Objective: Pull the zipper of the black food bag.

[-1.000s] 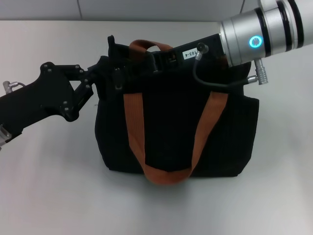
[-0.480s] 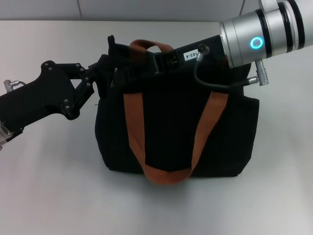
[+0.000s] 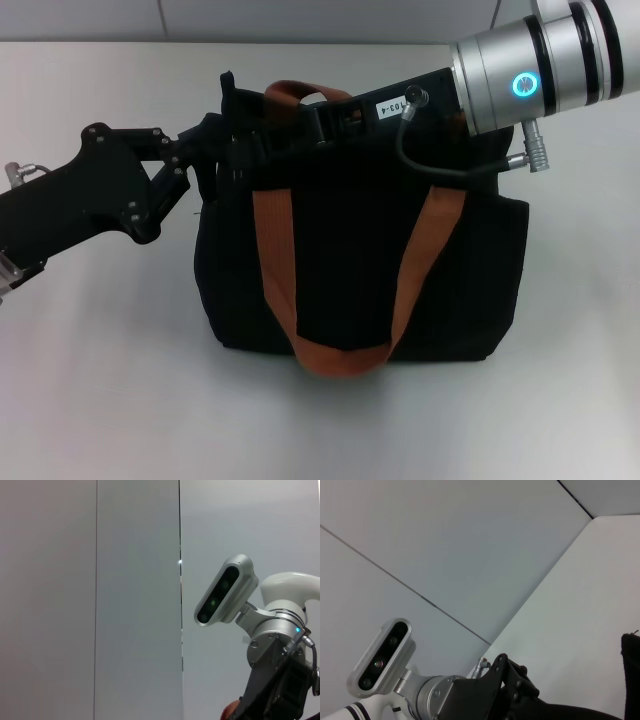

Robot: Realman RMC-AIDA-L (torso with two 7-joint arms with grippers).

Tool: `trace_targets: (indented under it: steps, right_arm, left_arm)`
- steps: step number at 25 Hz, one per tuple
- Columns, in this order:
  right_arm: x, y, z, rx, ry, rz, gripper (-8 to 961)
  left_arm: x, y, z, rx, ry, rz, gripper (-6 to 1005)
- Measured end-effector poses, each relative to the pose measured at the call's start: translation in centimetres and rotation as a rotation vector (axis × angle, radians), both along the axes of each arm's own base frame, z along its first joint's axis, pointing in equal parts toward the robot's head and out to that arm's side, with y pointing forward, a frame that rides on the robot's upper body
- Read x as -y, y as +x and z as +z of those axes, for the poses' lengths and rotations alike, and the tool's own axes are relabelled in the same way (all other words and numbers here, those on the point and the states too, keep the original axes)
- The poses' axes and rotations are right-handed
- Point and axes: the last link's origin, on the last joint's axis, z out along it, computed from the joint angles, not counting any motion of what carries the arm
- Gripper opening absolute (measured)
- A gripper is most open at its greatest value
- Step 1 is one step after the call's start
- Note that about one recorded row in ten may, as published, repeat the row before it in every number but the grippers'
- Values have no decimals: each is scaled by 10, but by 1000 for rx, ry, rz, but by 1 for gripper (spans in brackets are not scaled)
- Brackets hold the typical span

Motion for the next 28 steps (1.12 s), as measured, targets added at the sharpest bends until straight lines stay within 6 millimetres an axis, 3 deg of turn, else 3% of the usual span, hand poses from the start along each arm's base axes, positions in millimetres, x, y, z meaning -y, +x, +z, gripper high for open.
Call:
trace_targets:
  steps: [3, 15, 17, 28]
  right_arm:
    - [0, 0, 0, 0, 0, 0, 318]
    - [-2, 0, 5, -18, 10, -6, 321]
    - [-2, 0, 5, -16, 9, -4, 445]
    - [0, -3, 4, -13, -3, 16, 436]
  left_arm:
    - [0, 0, 1, 4, 1, 4, 106]
    - [-1, -1, 4, 18, -17, 17, 111]
    - [-1, 0, 4, 22, -22, 18, 111]
    - [-3, 9, 14, 57, -89, -4, 116]
